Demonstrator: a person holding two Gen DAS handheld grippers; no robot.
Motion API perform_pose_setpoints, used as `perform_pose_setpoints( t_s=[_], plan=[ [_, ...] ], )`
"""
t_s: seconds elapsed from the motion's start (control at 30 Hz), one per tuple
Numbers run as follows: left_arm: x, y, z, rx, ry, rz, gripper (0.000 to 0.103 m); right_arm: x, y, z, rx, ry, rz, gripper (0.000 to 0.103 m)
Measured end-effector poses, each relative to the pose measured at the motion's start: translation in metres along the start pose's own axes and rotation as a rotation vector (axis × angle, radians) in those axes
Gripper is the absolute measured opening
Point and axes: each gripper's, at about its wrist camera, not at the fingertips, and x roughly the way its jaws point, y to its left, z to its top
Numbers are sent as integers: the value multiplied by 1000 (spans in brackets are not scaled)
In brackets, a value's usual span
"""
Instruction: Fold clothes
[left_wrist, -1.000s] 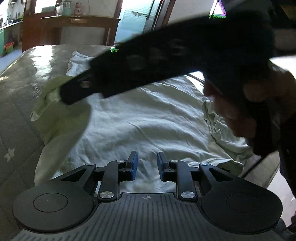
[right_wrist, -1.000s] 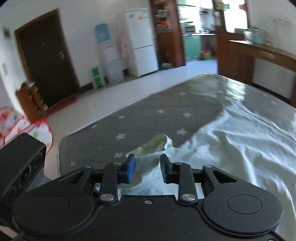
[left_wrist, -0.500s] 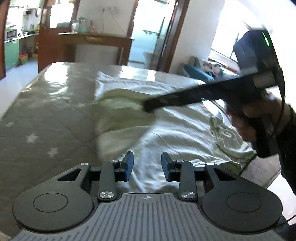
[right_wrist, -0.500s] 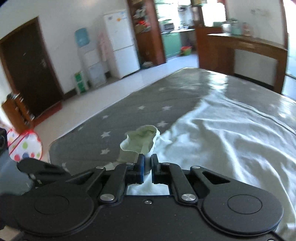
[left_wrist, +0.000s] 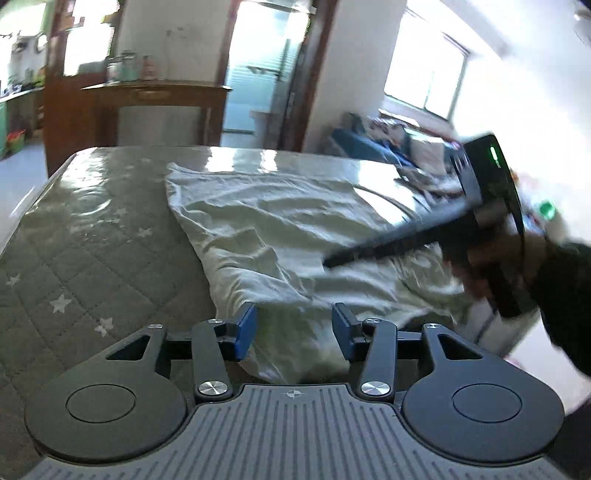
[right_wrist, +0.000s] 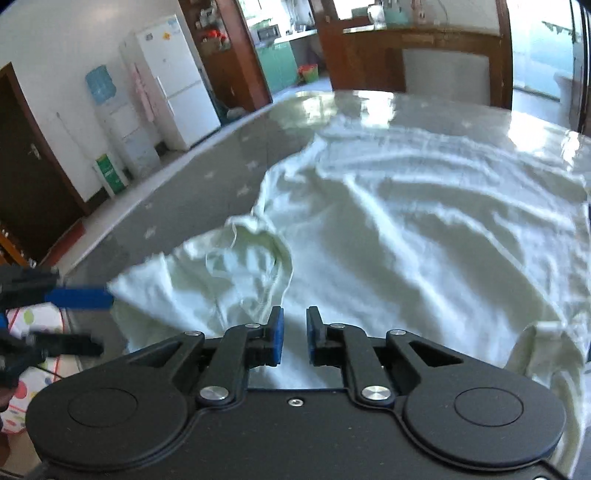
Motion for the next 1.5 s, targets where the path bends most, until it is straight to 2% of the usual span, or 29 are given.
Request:
perform_pose_setpoints(
  t_s=[0.1, 0.2, 0.33, 0.43, 0.57, 0.67, 0.7, 0.73, 0.77, 0.83, 0.9, 0.97, 1.07, 1.13, 1.17, 1.33, 1.5],
  plan=[
    [-5, 2, 2, 7, -28, 32, 47, 2, 6, 12, -9, -34, 43, 14],
    [-10, 11, 10, -14, -83, 46, 47, 19, 21, 21, -133, -26, 1, 14],
    [3, 17, 18, 30, -103, 47, 48, 43, 36, 23, -300, 2, -55, 16],
    [18, 20, 18, 40, -71, 10, 48, 51, 38, 26, -363, 7, -45, 29],
    [38, 22, 13, 75, -21, -10, 48, 60, 40, 28, -440, 26, -47, 31],
    [45, 20, 8, 80, 7, -21, 48, 67, 38, 32, -455, 26, -26, 30],
    [47, 19, 6, 88, 18, -22, 48, 68, 38, 33, -454, 24, -19, 14],
    [48, 17, 4, 103, 27, -24, 48, 67, 36, 35, -439, 20, -7, 3],
    [49, 15, 1, 113, 38, -21, 47, 66, 35, 37, -422, 10, 0, 3],
    [52, 13, -4, 132, 60, -22, 35, 60, 31, 40, -397, -25, -19, 3],
    [55, 12, -9, 137, 81, -32, 32, 55, 24, 44, -350, -50, -40, 3],
    [59, 10, -15, 141, 104, -40, 32, 55, 8, 48, -255, -60, -59, 3],
    [60, 7, -19, 150, 99, -31, 32, 63, -8, 46, -187, -31, -41, 7],
    [59, 7, -16, 146, 101, -28, 32, 63, -14, 45, -161, -8, -46, 17],
    [57, 8, -15, 145, 99, -26, 32, 58, -15, 45, -153, -5, -42, 17],
    [50, 6, -9, 157, 77, -21, 34, 19, -4, 32, -208, -37, -52, 17],
    [47, 2, -6, 174, 70, -19, 35, 5, 11, 14, -260, 4, 7, 17]
  ],
)
